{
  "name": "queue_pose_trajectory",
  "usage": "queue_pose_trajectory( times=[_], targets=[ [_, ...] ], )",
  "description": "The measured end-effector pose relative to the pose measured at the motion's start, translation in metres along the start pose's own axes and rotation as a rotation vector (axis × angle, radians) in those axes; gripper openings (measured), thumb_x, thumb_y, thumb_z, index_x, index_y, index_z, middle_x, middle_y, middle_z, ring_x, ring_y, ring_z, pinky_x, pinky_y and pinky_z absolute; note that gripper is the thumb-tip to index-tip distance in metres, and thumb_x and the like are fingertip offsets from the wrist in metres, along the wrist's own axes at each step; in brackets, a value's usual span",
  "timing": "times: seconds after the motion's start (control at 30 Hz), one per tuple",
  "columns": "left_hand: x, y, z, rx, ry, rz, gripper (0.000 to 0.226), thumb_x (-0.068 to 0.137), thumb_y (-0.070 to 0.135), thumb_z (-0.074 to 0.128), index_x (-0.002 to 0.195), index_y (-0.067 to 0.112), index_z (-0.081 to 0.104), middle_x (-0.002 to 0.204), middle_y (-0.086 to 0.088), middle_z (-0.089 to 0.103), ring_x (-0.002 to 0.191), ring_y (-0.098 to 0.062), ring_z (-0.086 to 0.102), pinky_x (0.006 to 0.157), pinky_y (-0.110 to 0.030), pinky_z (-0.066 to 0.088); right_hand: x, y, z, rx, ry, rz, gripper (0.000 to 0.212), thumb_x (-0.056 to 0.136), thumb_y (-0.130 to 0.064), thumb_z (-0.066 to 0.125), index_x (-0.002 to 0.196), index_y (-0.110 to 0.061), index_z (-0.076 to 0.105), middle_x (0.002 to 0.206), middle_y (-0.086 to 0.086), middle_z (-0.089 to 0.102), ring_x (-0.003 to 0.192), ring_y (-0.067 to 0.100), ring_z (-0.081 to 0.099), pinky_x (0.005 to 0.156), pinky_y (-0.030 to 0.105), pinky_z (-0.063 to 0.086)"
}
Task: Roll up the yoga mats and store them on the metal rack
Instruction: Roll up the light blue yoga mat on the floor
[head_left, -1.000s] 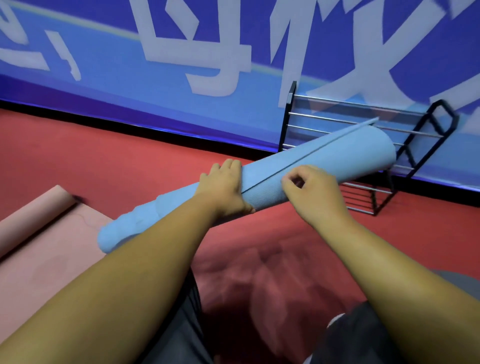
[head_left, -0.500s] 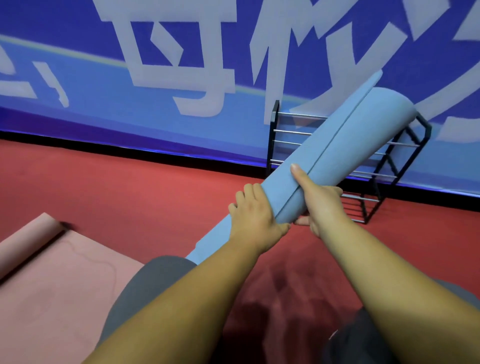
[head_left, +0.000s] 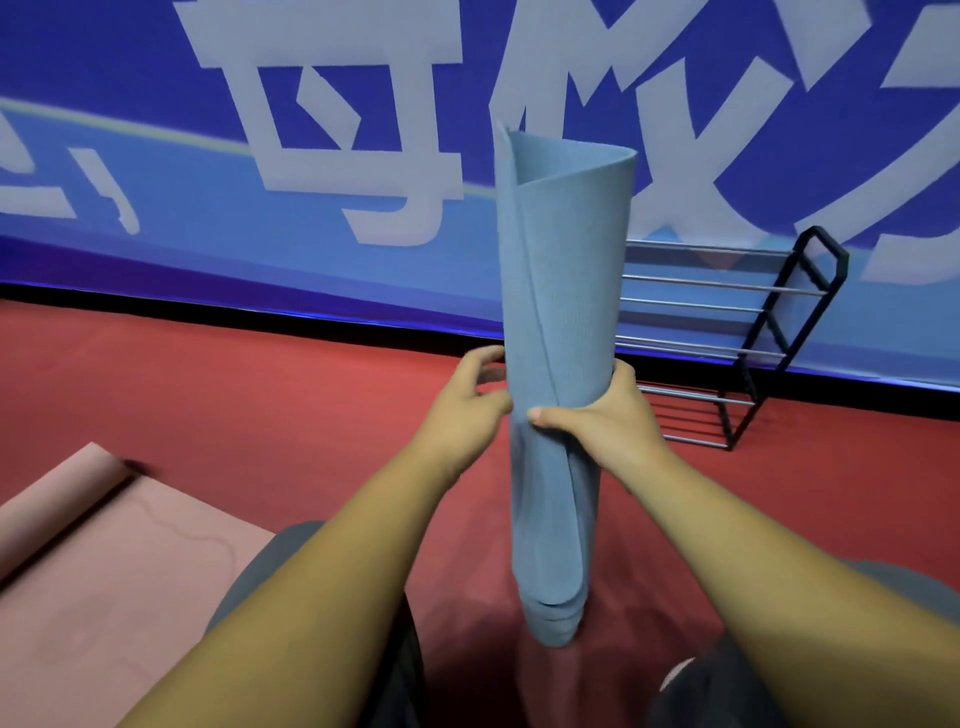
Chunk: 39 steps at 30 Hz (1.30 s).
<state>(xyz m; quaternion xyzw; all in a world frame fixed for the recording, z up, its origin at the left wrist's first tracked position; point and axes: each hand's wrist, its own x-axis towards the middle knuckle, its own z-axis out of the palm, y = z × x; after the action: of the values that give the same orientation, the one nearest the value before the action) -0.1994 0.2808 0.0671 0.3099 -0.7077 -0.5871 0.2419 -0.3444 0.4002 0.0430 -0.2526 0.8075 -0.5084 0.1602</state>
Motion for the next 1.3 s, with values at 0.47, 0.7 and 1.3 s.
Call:
queue_pose_trajectory(
  times=[0.47,0.7,1.3],
  targets=[
    [-0.034,0.110,-0.071,-0.445,-0.153,-0.337,0.101,0.085,0.090,0.050,0.135,0.005,0.070,0.124,-0.025,0.074,0.110,-0.048,0.073,0.096,-0.077,0.048,-0.047,0.006,0.009,-0.088,-0.275,-0.178,0.116,0.043,-0.041,0.101,0.145,-0.032,0.045,0.135,-0.017,0.061,0.123,0.004,0.062,0.102,0.031,0.055],
    [-0.038,0.161,-0.071,-0.272,-0.017,-0.410,0.086,0.085,0.085,0.059,0.139,0.018,0.064,0.115,-0.018,0.075,0.099,-0.048,0.073,0.084,-0.087,0.043,-0.060,-0.098,-0.041,0.450,-0.399,-0.162,0.065,0.079,-0.025,0.059,0.141,-0.044,0.063,0.131,-0.010,0.072,0.113,0.018,0.066,0.093,0.045,0.054],
    [-0.019,0.131,-0.036,0.130,-0.028,-0.589,0.075,0.109,0.069,0.025,0.152,0.012,0.046,0.128,-0.037,0.061,0.104,-0.064,0.065,0.084,-0.085,0.050,-0.017,-0.145,-0.023,0.043,-0.342,0.331,0.074,0.099,-0.078,0.045,0.138,-0.018,0.062,0.110,0.027,0.074,0.082,0.052,0.076,0.065,0.080,0.056]
  ],
)
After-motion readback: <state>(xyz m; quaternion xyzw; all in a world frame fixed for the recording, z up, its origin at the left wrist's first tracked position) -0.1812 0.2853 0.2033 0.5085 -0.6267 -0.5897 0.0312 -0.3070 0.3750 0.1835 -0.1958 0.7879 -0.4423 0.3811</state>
